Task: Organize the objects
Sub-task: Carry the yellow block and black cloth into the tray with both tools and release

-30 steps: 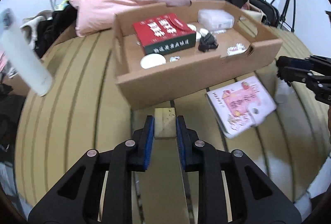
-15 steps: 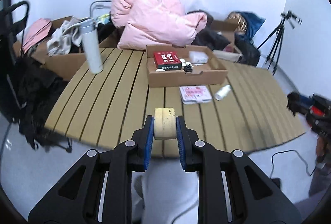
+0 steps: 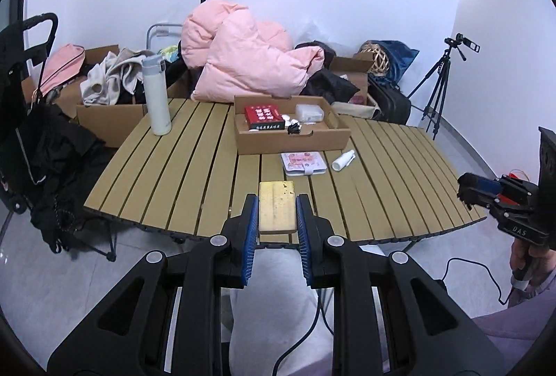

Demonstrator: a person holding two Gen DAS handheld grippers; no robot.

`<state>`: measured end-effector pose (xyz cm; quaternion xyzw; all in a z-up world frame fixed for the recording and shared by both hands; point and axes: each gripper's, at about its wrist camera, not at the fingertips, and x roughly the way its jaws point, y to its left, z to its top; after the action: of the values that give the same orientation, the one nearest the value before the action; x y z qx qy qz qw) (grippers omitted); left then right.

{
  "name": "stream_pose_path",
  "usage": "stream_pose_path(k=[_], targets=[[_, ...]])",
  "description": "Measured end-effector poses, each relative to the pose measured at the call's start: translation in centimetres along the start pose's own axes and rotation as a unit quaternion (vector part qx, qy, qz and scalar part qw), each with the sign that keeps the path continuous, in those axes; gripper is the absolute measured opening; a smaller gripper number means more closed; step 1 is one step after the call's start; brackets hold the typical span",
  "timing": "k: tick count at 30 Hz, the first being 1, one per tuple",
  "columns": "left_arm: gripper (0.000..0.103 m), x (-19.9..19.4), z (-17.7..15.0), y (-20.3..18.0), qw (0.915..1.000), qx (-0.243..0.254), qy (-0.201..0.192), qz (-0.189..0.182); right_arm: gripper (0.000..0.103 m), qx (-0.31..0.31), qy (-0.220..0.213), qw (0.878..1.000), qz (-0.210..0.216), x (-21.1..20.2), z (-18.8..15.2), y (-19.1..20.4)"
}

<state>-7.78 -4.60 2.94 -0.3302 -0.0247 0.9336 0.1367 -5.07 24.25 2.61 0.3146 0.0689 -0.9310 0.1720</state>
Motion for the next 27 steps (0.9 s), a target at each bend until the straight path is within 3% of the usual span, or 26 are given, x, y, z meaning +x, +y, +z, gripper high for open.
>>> stream_pose_path(k=[4, 7, 9, 10, 13, 16, 22, 25, 27], targets=[[0.018, 2.0, 1.1, 0.1, 0.9997, -0.009, 0.025, -0.001, 0.037, 0.009, -0.002, 1.000, -0.004, 0.8, 0.5, -1.0], [0.018, 2.5, 4.6, -0.2, 0.9998, 0.012, 0.005, 0.015, 0.037, 0.002, -0.004, 1.000, 0.009, 1.3, 2.4, -2.1], [0.018, 2.4, 8.2, -0.5, 0.9983, 0.035, -0.024, 0.040, 0.037, 0.005, -0.005, 0.997, 0.078, 1.1, 5.2, -3.8], [0.018, 2.5, 9.9, -0.5, 0.9981, 0.037, -0.025, 0.042, 0.037, 0.001, -0.006, 0.996, 0.084, 0.8, 6.5, -4.5], [0.018, 3.9, 14.2, -0.3, 0.9993, 0.031, 0.002, 0.023, 0.037, -0.027, -0.008, 0.997, 0.068, 0.5, 11.3, -6.6], [0.018, 6.4, 17.6, -0.8, 0.9983, 0.042, 0.011, 0.040, 0.037, -0.028, 0.003, 0.998, 0.063, 2.1, 15.2, -8.8], [0.018, 17.4, 21.6, -1.3, 0.9966, 0.046, 0.060, 0.034, 0.037, 0.017, 0.046, 0.995, 0.085, 12.4, 19.9, -13.9], [0.018, 25.7, 22.3, -1.2, 0.9940, 0.034, 0.101, 0.025, 0.037, 0.045, 0.087, 0.991, 0.090, 21.0, 20.6, -16.5], [0.018, 31.6, 21.6, -0.9, 0.9916, 0.026, 0.120, 0.039, 0.037, 0.062, 0.120, 0.987, 0.087, 27.7, 20.6, -17.8]])
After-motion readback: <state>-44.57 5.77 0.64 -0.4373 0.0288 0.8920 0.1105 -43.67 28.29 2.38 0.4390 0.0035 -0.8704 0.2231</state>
